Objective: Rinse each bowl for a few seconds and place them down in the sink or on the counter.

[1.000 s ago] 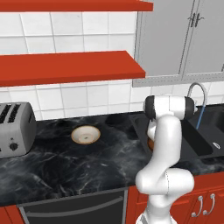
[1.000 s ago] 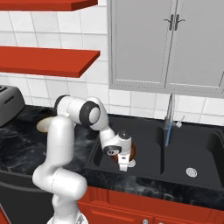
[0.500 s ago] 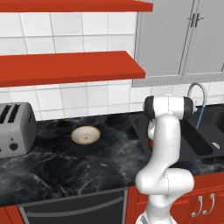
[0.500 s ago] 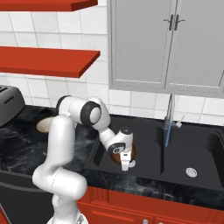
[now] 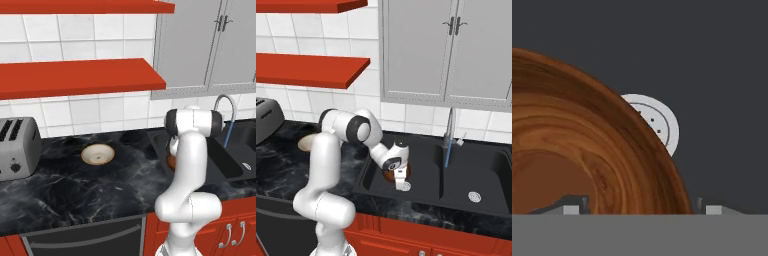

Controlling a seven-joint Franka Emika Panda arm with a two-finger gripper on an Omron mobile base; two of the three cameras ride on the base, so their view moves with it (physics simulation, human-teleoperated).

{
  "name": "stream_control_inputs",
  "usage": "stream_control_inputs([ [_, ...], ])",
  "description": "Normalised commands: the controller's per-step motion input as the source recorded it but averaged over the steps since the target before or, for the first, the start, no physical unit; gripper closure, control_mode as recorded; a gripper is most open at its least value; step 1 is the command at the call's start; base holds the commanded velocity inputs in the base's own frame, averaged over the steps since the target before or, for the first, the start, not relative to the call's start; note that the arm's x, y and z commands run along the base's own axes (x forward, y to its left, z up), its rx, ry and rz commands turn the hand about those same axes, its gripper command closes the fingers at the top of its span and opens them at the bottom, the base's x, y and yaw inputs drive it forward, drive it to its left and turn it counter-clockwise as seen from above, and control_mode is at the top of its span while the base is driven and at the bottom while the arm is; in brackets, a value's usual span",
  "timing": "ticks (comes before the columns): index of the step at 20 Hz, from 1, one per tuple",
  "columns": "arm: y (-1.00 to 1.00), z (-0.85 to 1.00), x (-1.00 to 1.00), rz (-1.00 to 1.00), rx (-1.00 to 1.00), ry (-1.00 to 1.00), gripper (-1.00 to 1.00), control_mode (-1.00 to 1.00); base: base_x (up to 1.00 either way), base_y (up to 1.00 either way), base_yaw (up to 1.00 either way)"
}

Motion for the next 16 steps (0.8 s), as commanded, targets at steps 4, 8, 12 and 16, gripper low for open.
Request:
stream_control_inputs([
  [4, 0.0, 0.29, 0.05, 0.01, 0.0, -0.01, -1.0, -1.0, 0.0, 0.0, 0.0],
  [8, 0.0, 0.29, 0.0, 0.02, 0.0, -0.04, -1.0, -1.0, 0.0, 0.0, 0.0],
  [12, 0.0, 0.29, 0.0, 0.02, 0.0, -0.06, -1.0, -1.0, 0.0, 0.0, 0.0],
  [16, 0.0, 0.31, 0.0, 0.02, 0.0, -0.06, -1.0, -1.0, 0.0, 0.0, 0.0],
])
